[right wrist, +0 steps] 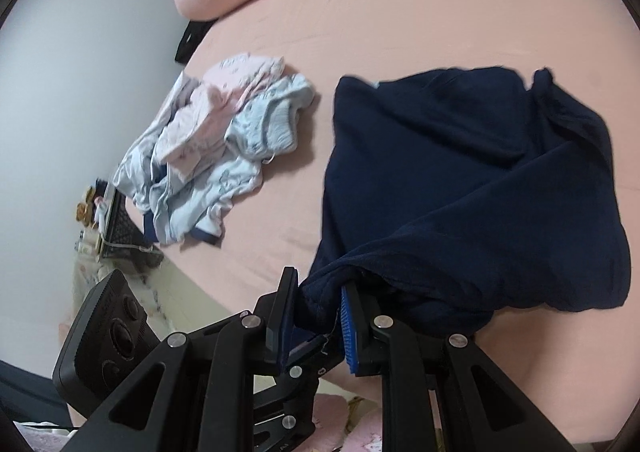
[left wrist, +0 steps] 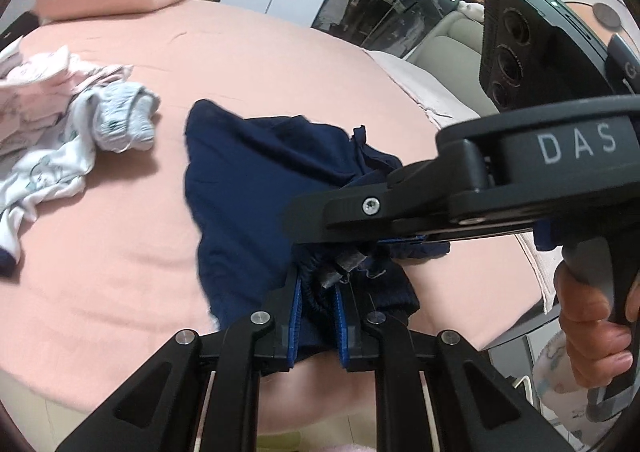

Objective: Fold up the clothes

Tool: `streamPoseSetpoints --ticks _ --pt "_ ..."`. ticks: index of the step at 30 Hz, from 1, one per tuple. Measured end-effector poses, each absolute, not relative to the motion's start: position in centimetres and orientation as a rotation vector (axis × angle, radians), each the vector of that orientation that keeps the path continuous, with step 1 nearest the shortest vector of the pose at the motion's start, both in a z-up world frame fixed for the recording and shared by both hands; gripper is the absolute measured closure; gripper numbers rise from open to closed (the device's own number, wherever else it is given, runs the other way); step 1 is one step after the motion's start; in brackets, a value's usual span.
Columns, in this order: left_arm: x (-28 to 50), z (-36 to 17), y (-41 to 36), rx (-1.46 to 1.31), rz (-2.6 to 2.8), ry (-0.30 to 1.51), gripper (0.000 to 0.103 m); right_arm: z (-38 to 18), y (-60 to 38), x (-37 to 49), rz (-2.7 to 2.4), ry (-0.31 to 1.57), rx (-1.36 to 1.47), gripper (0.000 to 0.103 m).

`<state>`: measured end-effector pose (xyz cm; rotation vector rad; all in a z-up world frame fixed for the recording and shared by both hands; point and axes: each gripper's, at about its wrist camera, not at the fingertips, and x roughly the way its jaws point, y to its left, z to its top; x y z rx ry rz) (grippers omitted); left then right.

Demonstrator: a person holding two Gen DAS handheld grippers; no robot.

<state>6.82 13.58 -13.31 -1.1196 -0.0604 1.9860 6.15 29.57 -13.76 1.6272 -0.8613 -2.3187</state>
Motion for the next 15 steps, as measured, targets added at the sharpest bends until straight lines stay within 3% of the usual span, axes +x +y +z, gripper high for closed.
streamPoseSetpoints --ticks 12,14,15 --pt "6.9 -13.6 11.2 -1.124 2.052 -0.016 0.090 -15.3 27.2 4.3 -2.225 -0.825 1.720 0.084" --pt "7.1 -13.7 11.0 -1.105 2.067 0.020 0.086 -16.0 27.3 4.3 -2.208 -0.852 1.743 0.084" --pt "7.2 -13.6 10.9 -1.091 2.075 0.040 0.078 -16.4 27.4 4.3 -2.200 -0.866 1.754 0.084"
